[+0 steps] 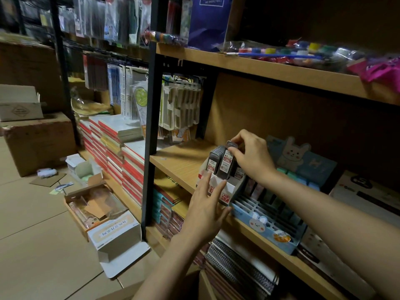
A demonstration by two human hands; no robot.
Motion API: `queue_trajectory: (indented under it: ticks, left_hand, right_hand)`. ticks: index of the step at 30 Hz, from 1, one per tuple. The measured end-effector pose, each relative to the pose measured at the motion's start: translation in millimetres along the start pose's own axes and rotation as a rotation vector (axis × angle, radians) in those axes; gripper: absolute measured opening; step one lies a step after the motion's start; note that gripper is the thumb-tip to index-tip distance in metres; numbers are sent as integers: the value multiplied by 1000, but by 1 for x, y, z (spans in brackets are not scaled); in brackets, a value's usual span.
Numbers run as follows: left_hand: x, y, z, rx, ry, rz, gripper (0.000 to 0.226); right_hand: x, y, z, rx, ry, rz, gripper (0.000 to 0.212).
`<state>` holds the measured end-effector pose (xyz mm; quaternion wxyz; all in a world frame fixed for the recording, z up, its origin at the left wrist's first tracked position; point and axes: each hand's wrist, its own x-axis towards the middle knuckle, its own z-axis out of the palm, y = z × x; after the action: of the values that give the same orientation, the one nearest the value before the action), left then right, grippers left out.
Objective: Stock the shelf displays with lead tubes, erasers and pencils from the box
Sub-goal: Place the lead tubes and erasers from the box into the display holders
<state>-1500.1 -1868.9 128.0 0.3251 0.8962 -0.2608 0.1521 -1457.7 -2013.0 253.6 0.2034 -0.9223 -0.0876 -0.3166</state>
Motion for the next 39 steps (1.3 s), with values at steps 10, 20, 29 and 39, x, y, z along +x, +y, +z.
queue_trajectory:
  ticks: [10,20,29,39]
  left_hand:
    - [2,-7,8,-43,43,56,70]
    - [-3,-6,6,-35,-50,46,83]
    - [-56,1,-8,7,7,28,57]
    - [-263,-30,67,-164,-292,-678,23]
  right_hand:
    - [-1,10,12,-158,-98,-40,14]
    - [-26,11,6,-405,-155,-75,42]
    - [-183,-22,-1,159,52,-29,46]
    - [-392,8,79,398,-402,322,33]
